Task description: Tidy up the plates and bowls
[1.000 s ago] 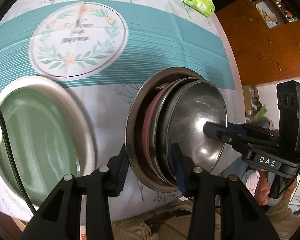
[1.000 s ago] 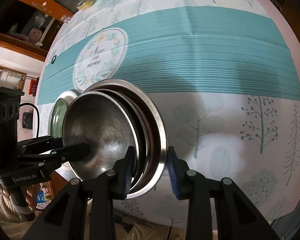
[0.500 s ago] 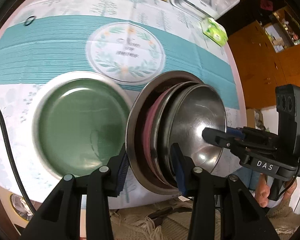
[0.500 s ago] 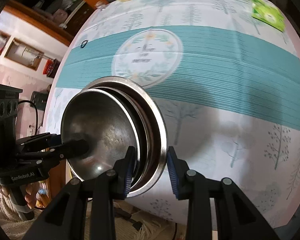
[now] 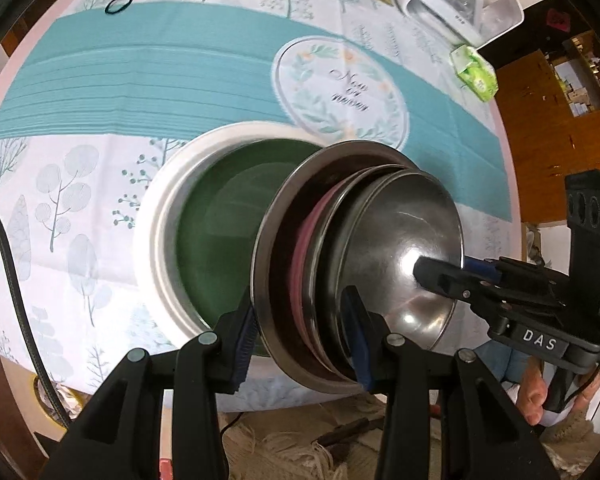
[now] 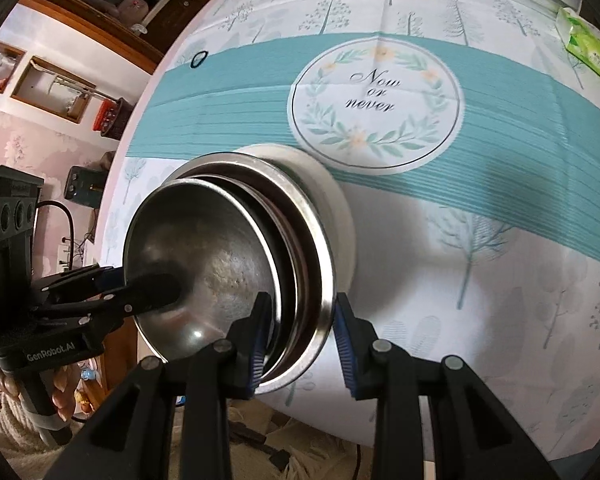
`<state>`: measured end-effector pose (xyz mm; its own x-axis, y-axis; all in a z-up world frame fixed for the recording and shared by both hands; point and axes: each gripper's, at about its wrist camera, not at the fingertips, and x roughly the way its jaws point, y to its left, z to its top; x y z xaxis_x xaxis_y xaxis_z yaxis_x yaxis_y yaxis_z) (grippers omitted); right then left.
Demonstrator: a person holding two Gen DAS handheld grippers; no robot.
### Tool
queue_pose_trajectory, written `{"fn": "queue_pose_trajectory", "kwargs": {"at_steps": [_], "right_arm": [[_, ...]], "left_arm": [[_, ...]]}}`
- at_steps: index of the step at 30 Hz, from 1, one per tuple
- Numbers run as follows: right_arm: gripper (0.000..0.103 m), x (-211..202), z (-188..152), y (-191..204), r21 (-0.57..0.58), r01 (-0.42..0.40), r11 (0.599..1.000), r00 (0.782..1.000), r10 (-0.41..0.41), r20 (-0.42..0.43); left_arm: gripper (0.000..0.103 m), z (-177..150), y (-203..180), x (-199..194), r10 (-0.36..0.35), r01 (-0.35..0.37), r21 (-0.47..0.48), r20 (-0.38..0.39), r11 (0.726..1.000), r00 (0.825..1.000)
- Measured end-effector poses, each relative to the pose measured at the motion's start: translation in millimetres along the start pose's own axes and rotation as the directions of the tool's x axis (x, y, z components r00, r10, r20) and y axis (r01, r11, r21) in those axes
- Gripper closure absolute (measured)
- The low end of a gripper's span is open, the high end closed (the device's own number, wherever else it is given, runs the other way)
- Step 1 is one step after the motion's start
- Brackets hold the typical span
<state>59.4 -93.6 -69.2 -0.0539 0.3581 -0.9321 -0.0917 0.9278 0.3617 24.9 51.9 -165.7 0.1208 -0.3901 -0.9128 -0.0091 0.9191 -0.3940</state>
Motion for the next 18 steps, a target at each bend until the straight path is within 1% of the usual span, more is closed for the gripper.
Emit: {"fn": "queue_pose_trajectory", "kwargs": {"at_steps": [5,12,14,16,18], "right_arm": [[0.072,22,1,3,0.044,0.021,0.999,0.999,-0.02,-0.026],[0.073,29,2,6,0.089,0.002,0.996,1.0,-0.003,0.013],[0.073,34,3,6,0.101,-0.005,0.995,1.0,0.004,0.012],[0.074,40,3,7,0.112,-0.01,0.994,1.0,0.01,0.004],[0.074,42,2,7,0.119,-0.031,0.992,0.999,0.029,0.014]], "left_arm": [[0.064,4,14,15,-0.006,0.006,0.002,-0.038,1.0,0.999],[0.064,11,25,19,-0.019,0.02,0.007,-0.039,1.0,0.999],[0.064,12,27,21,-0.024,0.025,0.007,-0.041,1.0,0.999],[0.063,12,28,22,-0.013,0.013,0.01,-0.04,1.0,0.999],[0.063,11,29,24,-0.004,0.005,0.014,-0.044,1.0,0.999]]}}
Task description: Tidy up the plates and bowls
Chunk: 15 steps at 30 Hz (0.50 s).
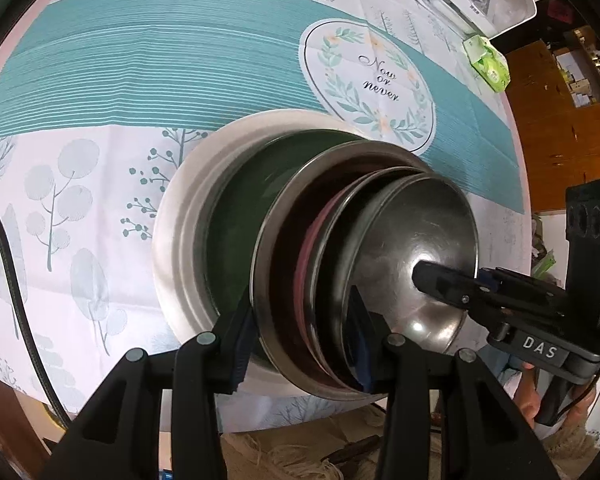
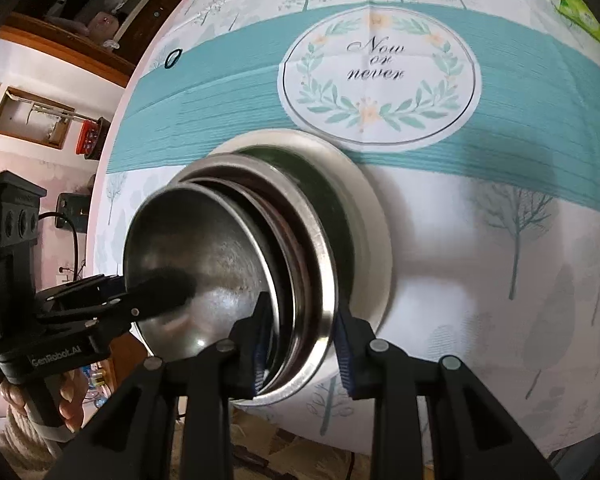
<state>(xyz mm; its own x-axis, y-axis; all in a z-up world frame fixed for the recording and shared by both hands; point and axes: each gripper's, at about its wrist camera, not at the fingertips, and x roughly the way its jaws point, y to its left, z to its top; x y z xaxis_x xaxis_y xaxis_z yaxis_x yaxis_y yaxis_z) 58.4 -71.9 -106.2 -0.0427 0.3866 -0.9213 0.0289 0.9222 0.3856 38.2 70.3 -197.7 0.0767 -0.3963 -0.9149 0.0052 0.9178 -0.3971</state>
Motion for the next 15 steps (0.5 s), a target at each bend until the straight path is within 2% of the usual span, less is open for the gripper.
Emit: {"fn": "queue_pose_trajectory", "kwargs": {"at_steps": [4,8,12,15], "right_arm": [[0.074,3.4,1.0,-1.1,0.024,-0.028,0.999,1.0,0.028,0.003],[0.074,4.0,0.9,3.5,0.016,-0.014,1.0,1.0,0.014,0.013],[0.074,3.9,0.8,7.1,0.008,-0.002,1.0,1.0,0.002,0.012],[0.071,0.5,0.3,6.2,0.006,-0.021,1.0,1.0,0.021,0.016]], "left_arm": [[0.063,0.6,4.6,3.3,-0.012,0.012,-0.008,-0.008,1.0,1.0],[0.063,1.5,6.5,4.6,-0.015,0.015,-0.01,-0.005,1.0,1.0],[0.061,1.7,3.6,2.8,0.019,-0.02,0.016,0.011,1.0,1.0],[0.055,3.2,0.7,-3.8,0.031,-0.032,0.03,0.036,0.999,0.999]]}}
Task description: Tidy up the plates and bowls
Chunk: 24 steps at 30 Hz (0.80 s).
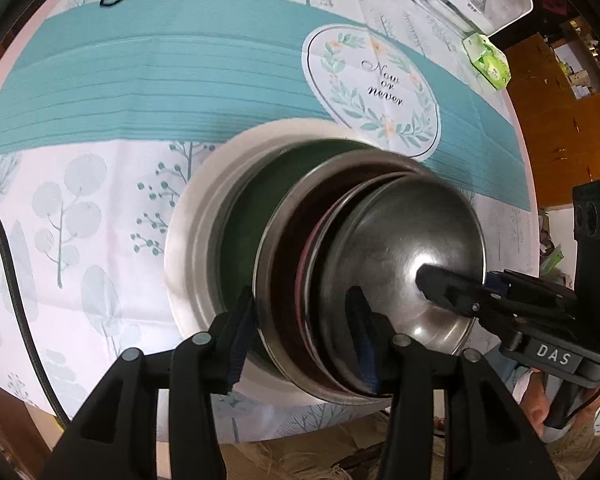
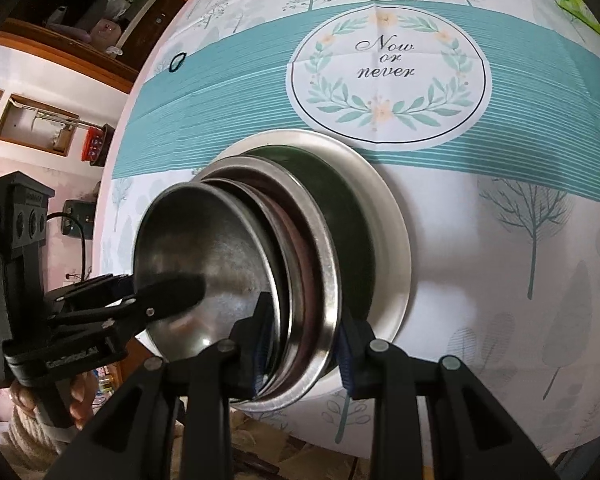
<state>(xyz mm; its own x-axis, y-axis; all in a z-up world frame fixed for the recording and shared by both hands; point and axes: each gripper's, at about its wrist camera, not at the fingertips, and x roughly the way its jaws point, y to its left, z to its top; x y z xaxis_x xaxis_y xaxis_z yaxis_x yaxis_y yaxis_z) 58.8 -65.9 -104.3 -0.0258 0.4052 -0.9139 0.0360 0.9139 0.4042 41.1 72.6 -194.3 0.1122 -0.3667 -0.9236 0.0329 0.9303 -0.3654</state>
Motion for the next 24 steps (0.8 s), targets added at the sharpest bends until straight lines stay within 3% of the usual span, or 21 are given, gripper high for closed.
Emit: {"fn": "queue_pose_trajectory", "kwargs": {"at_steps": [3,10,17,24], "right_arm": [[0.069,-5,-1,1,-0.005,-0.005,1.0,1.0,0.005,0.015],[0.069,-22,-3,4,-0.015,0.023,1.0,0.997,-0.022,0.072],[0.068,-40,-10,15,-0.036,0.061,0.997,0.989,-0.056,0.138],[0.068,-65,-21,34,-0.068,0.113,0.991,0.969,-0.094,0.229]], "left_arm": [[0.046,1,-1,-6,0.016,-0.016,0.01,0.024,1.0,1.0],[0.036,-2,-6,-25,0.061,-0.064,0.041,0.081,0.997,0.995],[0.026,-9,-23,-53,0.115,-0.132,0.092,0.176,0.987,0.978],[0.017,-19,-40,-76,0.118,-0.146,0.127,0.207,0.981,0.971]]}}
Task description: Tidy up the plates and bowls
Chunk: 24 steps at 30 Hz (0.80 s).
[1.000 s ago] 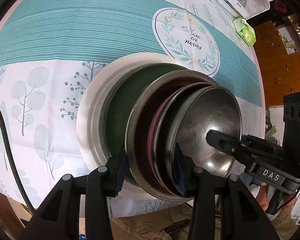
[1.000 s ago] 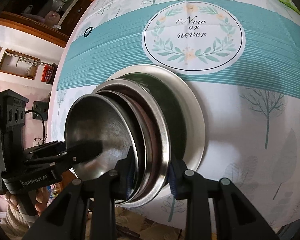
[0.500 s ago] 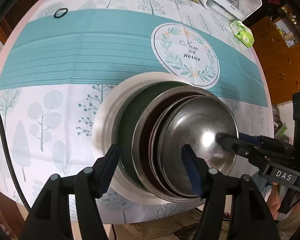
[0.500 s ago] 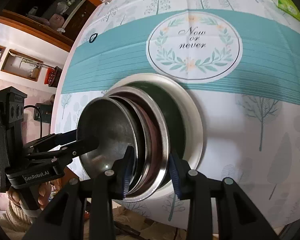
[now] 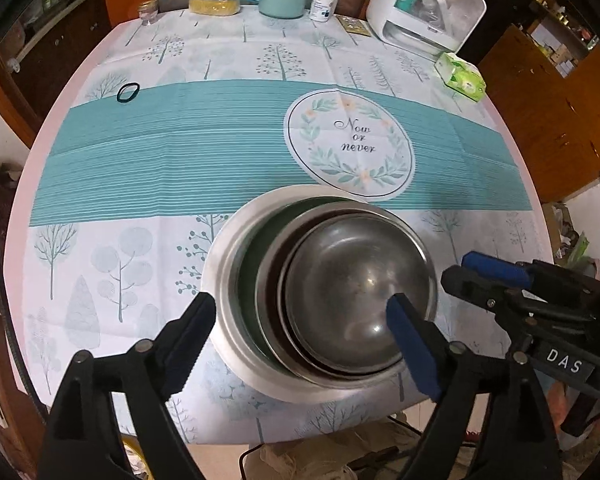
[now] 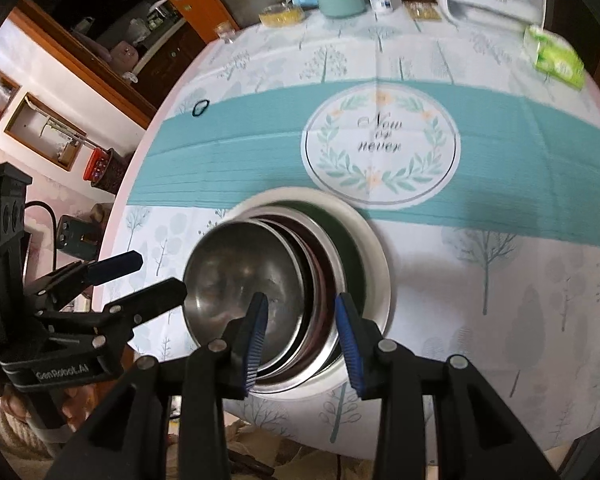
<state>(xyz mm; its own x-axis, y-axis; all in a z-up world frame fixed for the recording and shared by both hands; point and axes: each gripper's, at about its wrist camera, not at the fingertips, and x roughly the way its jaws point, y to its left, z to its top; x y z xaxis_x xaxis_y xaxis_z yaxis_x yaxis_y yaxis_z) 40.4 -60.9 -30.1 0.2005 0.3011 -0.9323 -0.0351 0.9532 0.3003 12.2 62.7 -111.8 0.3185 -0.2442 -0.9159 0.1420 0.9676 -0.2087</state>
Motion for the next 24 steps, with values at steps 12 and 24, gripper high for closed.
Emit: {"fn": "queue_pose_trajectory", "kwargs": {"at_steps": [12,24], "right_arm": [[0.062,-36,-16,29,-0.006,0.093,0.996,0.988,-0.091,0.126],[0.055,-60,-32,57,0.041,0.197,0.979,0.956,-0.202,0.213]], "left_arm": [[0.011,-14,-8,-34,0.09,-0.092,0.022,0.098,0.996,0.991],[0.009,-28,-1,-53,0.155,-0.158,0.021,0.122,0.987,0.98]]}}
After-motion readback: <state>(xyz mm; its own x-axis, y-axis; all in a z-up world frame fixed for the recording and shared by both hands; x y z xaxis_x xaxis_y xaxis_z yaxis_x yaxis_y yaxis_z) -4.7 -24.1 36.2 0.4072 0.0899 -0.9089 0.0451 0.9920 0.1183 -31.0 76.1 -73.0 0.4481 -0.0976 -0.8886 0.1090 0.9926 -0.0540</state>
